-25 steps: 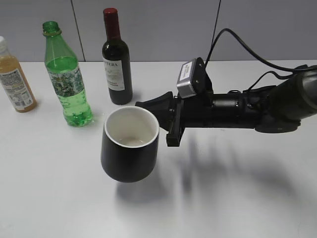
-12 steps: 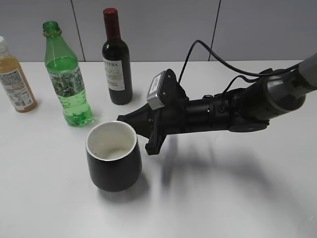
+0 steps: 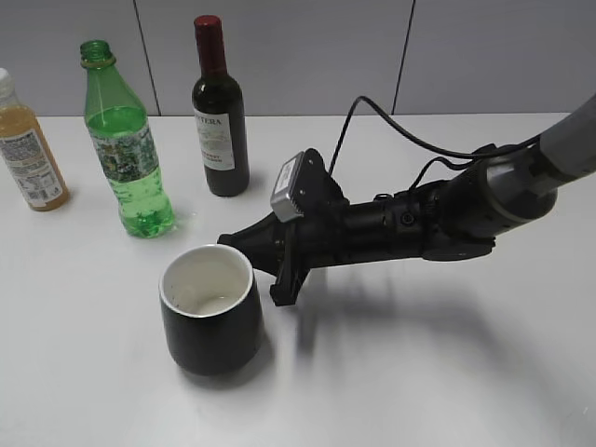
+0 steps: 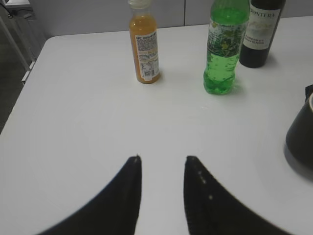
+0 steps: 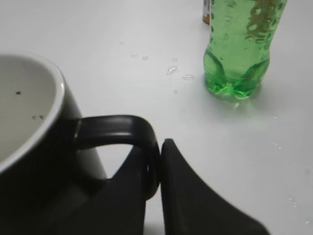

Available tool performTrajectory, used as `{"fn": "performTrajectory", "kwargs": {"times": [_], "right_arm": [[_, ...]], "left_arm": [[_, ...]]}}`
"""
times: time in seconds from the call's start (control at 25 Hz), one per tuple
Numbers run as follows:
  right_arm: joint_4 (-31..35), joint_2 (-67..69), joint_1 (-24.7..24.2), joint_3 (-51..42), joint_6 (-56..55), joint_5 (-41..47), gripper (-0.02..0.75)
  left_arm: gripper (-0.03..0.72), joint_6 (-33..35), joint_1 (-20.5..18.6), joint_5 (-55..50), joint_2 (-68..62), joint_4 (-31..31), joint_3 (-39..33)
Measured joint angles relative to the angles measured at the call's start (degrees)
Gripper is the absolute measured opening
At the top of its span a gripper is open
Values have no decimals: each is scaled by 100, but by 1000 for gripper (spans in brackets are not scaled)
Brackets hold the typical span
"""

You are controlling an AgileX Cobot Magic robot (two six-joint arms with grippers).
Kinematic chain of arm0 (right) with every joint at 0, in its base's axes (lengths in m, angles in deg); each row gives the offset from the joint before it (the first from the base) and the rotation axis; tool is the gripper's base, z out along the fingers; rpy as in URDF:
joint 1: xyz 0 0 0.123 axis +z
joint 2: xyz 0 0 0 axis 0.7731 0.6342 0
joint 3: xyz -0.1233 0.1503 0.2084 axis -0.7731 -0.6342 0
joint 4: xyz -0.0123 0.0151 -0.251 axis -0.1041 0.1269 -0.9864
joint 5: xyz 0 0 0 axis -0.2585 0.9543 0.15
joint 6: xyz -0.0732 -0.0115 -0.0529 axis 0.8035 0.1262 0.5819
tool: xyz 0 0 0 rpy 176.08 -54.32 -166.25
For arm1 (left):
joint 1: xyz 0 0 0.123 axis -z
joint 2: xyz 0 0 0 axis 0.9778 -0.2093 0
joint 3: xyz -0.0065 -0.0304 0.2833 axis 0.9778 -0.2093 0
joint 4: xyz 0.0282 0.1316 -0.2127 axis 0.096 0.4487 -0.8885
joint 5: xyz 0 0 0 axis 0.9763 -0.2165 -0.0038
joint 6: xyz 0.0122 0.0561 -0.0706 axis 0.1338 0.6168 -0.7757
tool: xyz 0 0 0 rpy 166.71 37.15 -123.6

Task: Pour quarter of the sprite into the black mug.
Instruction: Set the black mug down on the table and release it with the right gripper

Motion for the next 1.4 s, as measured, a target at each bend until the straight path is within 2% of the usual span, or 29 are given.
{"fn": "performTrajectory", "kwargs": {"times": [0.44, 0.76, 1.12, 1.4], "right_arm": [[6, 153, 0, 5, -2, 8, 45], [221, 153, 11, 20, 88, -152, 195], [299, 153, -38, 29, 148, -179, 228], [-247, -112, -429, 35, -109, -14, 231]], "left_arm": [[237, 0, 0, 0, 0, 0, 0], [237, 0, 0, 0, 0, 0, 0], [237, 0, 0, 0, 0, 0, 0], [237, 0, 0, 0, 0, 0, 0]]}}
